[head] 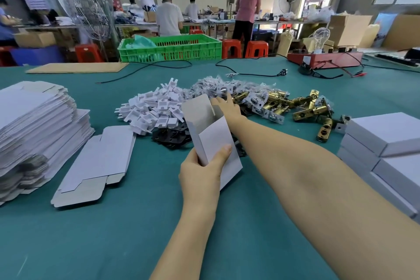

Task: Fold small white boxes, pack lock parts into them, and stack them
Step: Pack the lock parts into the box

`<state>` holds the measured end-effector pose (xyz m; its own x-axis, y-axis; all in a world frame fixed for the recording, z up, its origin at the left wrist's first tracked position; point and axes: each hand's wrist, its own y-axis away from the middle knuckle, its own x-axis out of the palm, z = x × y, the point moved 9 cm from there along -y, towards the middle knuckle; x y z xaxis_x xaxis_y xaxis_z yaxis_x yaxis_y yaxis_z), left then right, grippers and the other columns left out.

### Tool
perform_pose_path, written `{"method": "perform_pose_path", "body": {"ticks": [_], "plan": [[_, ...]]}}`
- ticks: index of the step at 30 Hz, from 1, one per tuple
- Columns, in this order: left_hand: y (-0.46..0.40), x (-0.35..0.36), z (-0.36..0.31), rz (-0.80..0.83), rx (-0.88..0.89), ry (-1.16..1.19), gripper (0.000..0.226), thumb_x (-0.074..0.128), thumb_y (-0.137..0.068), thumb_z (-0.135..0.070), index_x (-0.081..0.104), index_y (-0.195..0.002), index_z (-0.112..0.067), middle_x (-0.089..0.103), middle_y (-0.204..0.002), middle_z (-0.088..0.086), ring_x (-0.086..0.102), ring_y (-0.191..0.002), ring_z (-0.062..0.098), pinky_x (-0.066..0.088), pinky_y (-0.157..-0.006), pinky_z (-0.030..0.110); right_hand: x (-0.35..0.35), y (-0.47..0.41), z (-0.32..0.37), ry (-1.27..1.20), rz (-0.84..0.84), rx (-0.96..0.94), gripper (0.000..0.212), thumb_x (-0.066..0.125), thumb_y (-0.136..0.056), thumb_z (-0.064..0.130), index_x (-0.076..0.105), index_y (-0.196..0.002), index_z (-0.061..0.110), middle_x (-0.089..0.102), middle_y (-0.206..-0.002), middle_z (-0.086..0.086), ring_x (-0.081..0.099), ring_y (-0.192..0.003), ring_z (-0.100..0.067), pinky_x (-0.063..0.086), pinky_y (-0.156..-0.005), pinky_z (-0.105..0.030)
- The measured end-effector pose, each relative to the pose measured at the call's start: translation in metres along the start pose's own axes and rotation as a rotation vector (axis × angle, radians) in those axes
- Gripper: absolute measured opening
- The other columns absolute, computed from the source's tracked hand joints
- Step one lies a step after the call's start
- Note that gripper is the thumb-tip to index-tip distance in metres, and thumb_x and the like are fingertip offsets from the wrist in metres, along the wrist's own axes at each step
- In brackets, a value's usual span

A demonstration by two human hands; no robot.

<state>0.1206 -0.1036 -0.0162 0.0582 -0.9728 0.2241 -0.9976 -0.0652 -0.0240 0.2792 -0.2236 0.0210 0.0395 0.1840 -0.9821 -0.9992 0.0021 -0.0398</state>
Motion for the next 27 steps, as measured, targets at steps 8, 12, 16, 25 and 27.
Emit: {"method": "perform_pose_path", "body": {"ticks": [8,12,16,25,27], "plan": [[-0.002,-0.001,0.002,-0.003,0.013,0.01,0.018,0.082,-0.077,-0.022,0.071,-0.091,-0.025,0.076,-0.085,-0.009,0.072,-0.084,0.015,0.058,-0.076,0.034,-0.005,0.006,-0.005,-0.051,0.021,0.034,0.049,0.044,-0.099,0.022,0.035,-0.144,0.005,0.009,-0.159,-0.016,-0.001,-0.146,-0.038,0.014,-0.114,-0.05],[-0.003,-0.001,0.002,0.004,0.024,0.009,0.017,0.081,-0.078,-0.023,0.072,-0.093,-0.025,0.076,-0.087,-0.011,0.072,-0.083,0.011,0.056,-0.074,0.03,-0.013,0.002,-0.005,-0.173,-0.106,0.03,0.045,0.037,-0.1,0.021,0.039,-0.142,0.004,0.025,-0.155,-0.01,0.012,-0.145,-0.03,0.021,-0.113,-0.046],[-0.002,-0.001,0.001,0.003,0.023,0.001,0.019,0.081,-0.077,-0.025,0.071,-0.093,-0.026,0.075,-0.087,-0.013,0.072,-0.083,0.009,0.057,-0.074,0.03,-0.041,0.02,-0.013,-0.418,-0.299,0.018,0.03,0.051,-0.094,0.021,0.06,-0.104,-0.005,0.045,-0.141,-0.016,0.04,-0.13,-0.031,0.038,-0.099,-0.038],[0.006,0.0,-0.006,0.008,0.012,-0.004,0.019,0.082,-0.077,-0.024,0.069,-0.089,-0.028,0.074,-0.081,-0.019,0.07,-0.074,0.003,0.054,-0.066,0.025,-0.061,0.123,-0.086,-1.905,-0.397,0.276,0.004,0.064,-0.087,-0.003,0.063,-0.083,-0.001,0.067,-0.091,-0.013,0.066,-0.097,-0.03,0.052,-0.096,-0.044],[0.009,0.004,-0.009,0.032,0.022,0.013,0.017,0.082,-0.077,-0.021,0.07,-0.089,-0.027,0.075,-0.083,-0.016,0.072,-0.076,0.005,0.055,-0.063,0.022,-0.065,0.146,-0.093,-1.985,-0.42,0.32,0.004,0.065,-0.086,-0.002,0.064,-0.082,-0.002,0.068,-0.085,-0.013,0.069,-0.085,-0.026,0.058,-0.084,-0.036]]}}
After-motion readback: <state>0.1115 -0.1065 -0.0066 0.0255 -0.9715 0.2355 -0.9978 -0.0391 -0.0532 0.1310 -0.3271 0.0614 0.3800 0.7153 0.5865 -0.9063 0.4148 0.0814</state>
